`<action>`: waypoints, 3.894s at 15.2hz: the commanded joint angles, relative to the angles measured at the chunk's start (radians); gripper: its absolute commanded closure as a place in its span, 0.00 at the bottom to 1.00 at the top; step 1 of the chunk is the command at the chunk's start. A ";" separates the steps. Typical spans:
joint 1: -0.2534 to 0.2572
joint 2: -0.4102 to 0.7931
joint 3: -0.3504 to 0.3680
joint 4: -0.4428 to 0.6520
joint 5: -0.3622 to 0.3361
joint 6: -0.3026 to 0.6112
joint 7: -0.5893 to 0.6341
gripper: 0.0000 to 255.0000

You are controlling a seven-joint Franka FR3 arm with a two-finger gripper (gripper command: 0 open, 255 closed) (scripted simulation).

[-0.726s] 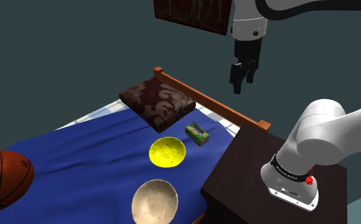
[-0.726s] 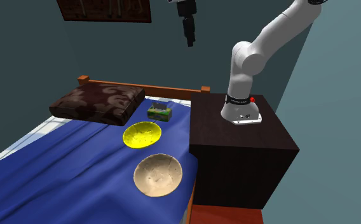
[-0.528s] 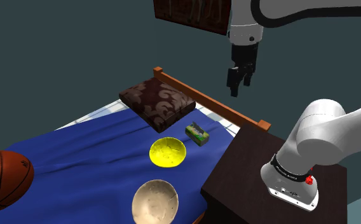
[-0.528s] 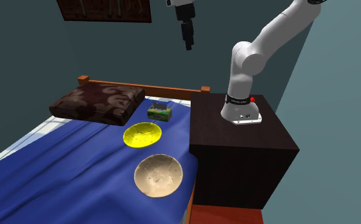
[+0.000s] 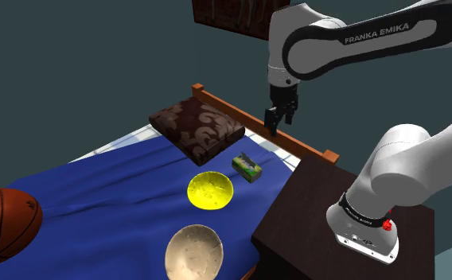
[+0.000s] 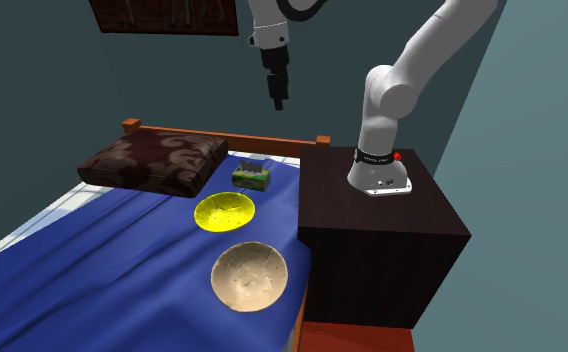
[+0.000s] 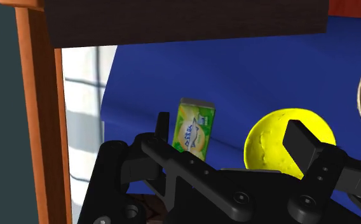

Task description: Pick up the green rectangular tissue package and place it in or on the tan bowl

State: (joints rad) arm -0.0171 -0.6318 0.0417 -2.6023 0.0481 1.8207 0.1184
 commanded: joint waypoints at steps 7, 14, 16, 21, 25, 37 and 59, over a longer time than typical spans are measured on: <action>-0.017 0.253 0.006 -0.054 -0.012 0.350 0.007 0.00; -0.035 0.545 0.006 -0.007 -0.037 0.629 0.025 0.00; -0.039 0.633 0.004 0.022 -0.048 0.697 0.033 0.00; -0.042 0.756 -0.001 0.058 -0.064 0.795 0.044 0.00; -0.041 0.812 -0.004 0.056 -0.070 0.853 0.049 0.00; -0.040 0.835 -0.005 0.057 -0.073 0.875 0.050 1.00; -0.042 0.625 0.001 0.063 -0.052 0.659 0.035 1.00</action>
State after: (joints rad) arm -0.0608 0.0052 0.0409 -2.5451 -0.0055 2.4970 0.1517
